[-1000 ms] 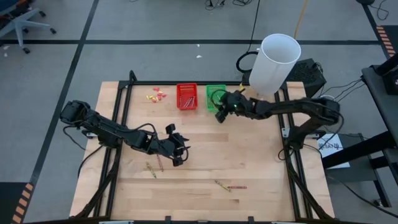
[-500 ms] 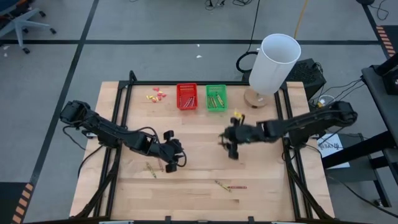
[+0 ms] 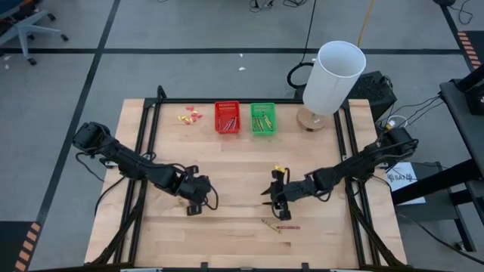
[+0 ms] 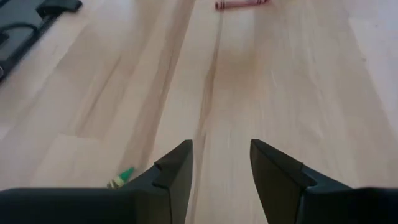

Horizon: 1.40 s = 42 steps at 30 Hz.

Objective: Sort crayons
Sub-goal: Put the red crayon into the red bin

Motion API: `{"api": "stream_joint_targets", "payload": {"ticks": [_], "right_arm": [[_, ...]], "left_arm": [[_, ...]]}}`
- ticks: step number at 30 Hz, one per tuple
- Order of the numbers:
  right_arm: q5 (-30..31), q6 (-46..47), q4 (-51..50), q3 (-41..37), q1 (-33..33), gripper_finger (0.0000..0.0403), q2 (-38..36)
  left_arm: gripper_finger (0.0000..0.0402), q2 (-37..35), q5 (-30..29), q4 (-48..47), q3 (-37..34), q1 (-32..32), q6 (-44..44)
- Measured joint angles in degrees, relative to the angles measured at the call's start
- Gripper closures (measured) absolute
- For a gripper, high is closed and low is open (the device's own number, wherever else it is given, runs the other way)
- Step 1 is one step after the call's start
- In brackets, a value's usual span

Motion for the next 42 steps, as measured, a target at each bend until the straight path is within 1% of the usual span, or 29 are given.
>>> {"api": "stream_joint_targets", "payload": {"ticks": [3, 7, 14, 20, 29, 37, 42], "right_arm": [[-0.1, -0.2, 3.8, 0.0, -0.1, 0.0259, 2.9], [-0.2, -2.1, 7.6, 0.0, -0.1, 0.0259, 5.2], [-0.2, -4.9, 10.6, 0.0, -0.1, 0.0259, 6.0], [-0.2, -5.9, 10.8, 0.0, -0.1, 0.0259, 6.0], [-0.2, -6.7, 10.8, 0.0, -0.1, 0.0259, 6.0], [-0.2, -6.7, 10.8, 0.0, -0.1, 0.0259, 6.0], [-0.2, -6.7, 10.8, 0.0, -0.1, 0.0259, 6.0]], "left_arm": [[0.0258, 0.0, 2.7, -2.1, 0.0, -1.3, 0.2], [0.0258, 0.0, 4.0, -5.9, -0.1, -3.2, 3.6], [0.0258, 0.0, 3.7, -7.0, -0.1, -6.3, 21.1], [0.0258, 0.0, 0.5, -7.0, -0.7, -6.6, 30.1], [0.0258, 1.7, 0.3, -6.7, -1.5, -6.5, 32.6], [0.0258, 6.6, -0.5, -4.9, -1.5, -6.2, 40.7], [0.0265, 7.8, 0.8, -3.8, -1.3, -5.0, 42.9]]}}
